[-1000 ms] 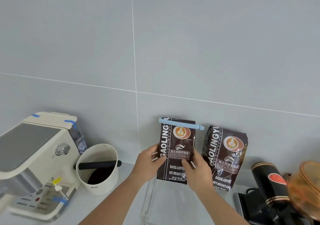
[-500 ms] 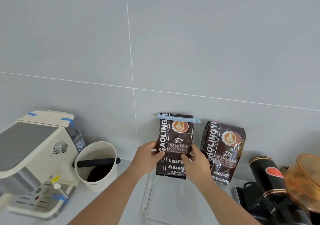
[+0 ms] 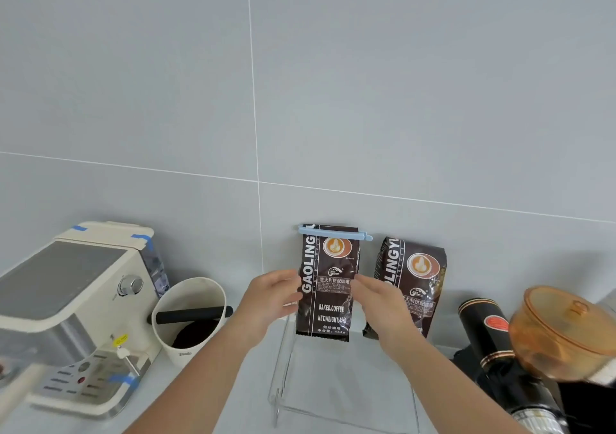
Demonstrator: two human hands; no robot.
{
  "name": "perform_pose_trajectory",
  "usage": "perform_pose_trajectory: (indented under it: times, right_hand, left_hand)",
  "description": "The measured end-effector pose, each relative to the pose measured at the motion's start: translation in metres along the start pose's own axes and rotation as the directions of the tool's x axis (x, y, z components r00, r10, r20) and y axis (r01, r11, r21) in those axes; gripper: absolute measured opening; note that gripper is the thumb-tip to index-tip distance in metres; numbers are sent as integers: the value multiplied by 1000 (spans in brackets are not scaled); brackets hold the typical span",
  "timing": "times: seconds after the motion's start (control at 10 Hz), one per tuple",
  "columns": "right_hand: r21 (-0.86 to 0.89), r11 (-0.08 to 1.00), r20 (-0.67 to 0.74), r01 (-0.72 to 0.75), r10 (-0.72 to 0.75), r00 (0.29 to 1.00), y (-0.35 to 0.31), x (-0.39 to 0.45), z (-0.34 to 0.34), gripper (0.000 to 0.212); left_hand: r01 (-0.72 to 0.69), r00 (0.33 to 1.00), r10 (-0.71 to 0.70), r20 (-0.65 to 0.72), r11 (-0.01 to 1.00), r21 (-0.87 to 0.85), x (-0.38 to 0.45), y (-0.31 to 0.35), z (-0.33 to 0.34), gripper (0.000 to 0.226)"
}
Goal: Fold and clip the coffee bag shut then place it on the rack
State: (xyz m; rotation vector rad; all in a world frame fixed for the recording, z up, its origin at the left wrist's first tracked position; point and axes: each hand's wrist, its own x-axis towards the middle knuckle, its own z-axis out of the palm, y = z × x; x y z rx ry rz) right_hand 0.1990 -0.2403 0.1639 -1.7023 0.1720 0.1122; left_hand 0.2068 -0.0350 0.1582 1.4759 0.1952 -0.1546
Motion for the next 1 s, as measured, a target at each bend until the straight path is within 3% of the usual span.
perform_pose_trajectory:
  times: [0.1, 0.3, 0.5, 0.6, 0.7, 0.9, 1.0]
  right_hand:
    - [253, 967, 88, -31, 9, 996, -18, -24, -8, 29]
    - [475, 880, 137, 12, -88, 987, -64, -74, -28, 25]
    - [523, 840, 203, 145, -288, 936, -134, -129, -53, 63]
    - [498, 839, 265, 218, -387, 883, -164, -149, -64, 70]
    - [505, 814, 286, 288, -472, 834, -198, -170, -75, 59]
    - [506, 748, 326, 429, -627, 708, -255, -217, -94, 62]
    - [517, 705, 320, 486, -685, 654, -278, -238, -108, 60]
  left_hand:
    - [19, 999, -12, 47, 990, -138, -30, 16, -2, 15]
    - [-90, 985, 123, 119, 964, -252, -89, 65, -11, 19]
    - [-286, 921, 338, 191, 924, -255, -146, 131, -20, 29]
    - [-353, 890, 407, 207, 901, -254, -165, 153, -23, 32]
    - [-409, 858, 466, 218, 875, -259, -185, 180, -28, 25]
    - [-567, 724, 612, 318, 791, -229, -229, 236, -30, 70]
    - [-655, 633, 709, 311, 705, -273, -257, 259, -32, 68]
